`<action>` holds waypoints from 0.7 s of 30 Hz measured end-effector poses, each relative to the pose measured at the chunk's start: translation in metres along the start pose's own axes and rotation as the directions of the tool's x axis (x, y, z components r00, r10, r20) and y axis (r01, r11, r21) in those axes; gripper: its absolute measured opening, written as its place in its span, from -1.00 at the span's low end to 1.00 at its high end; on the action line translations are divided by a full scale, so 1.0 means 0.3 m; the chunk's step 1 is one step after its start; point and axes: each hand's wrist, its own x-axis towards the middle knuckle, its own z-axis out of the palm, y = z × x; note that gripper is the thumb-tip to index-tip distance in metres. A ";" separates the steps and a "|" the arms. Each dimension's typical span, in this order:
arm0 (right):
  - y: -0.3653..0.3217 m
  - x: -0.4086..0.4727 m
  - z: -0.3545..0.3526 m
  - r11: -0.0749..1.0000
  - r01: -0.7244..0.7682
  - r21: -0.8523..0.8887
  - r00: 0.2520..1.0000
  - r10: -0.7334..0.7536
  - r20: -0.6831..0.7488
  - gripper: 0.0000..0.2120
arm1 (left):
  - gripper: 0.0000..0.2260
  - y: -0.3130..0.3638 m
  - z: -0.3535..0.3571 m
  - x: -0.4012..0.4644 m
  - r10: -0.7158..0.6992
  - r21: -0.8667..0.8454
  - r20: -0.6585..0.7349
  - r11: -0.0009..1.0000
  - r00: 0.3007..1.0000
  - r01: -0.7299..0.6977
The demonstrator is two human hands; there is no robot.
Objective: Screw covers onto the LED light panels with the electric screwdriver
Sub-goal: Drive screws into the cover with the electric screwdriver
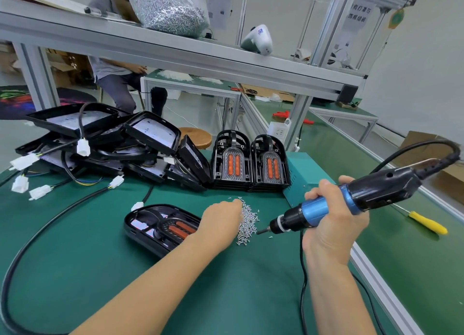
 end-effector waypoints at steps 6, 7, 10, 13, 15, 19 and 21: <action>-0.003 -0.013 0.020 0.994 -0.059 0.087 0.998 0.057 0.028 -0.74 | -0.83 -0.079 -0.101 -0.078 -0.303 -0.899 0.075 0.391 0.950 0.196; -0.005 -0.019 0.027 0.989 -0.081 0.122 0.996 0.076 0.043 -0.75 | -0.82 -0.091 -0.110 -0.095 -0.339 -0.937 0.129 0.267 0.932 0.227; -0.009 -0.040 0.059 0.961 -0.149 0.233 0.986 0.128 0.103 -0.75 | -0.88 -0.125 -0.129 -0.138 -0.334 -0.961 0.275 -0.106 0.902 0.254; -0.018 -0.063 0.103 0.934 -0.184 0.306 0.979 0.144 0.147 -0.74 | -0.90 -0.154 -0.147 -0.174 -0.314 -0.908 0.339 -0.354 0.887 0.222; -0.026 -0.077 0.132 0.919 -0.198 0.342 0.975 0.150 0.163 -0.75 | -0.87 -0.166 -0.153 -0.191 -0.306 -0.867 0.357 -0.461 0.882 0.191; -0.036 -0.096 0.185 0.885 -0.224 0.408 0.970 0.161 0.183 -0.77 | -0.91 -0.172 -0.170 -0.211 -0.290 -0.804 0.379 -0.573 0.879 0.158; -0.035 -0.106 0.210 0.879 -0.227 0.420 0.968 0.156 0.198 -0.78 | -0.91 -0.169 -0.176 -0.213 -0.304 -0.798 0.393 -0.582 0.868 0.158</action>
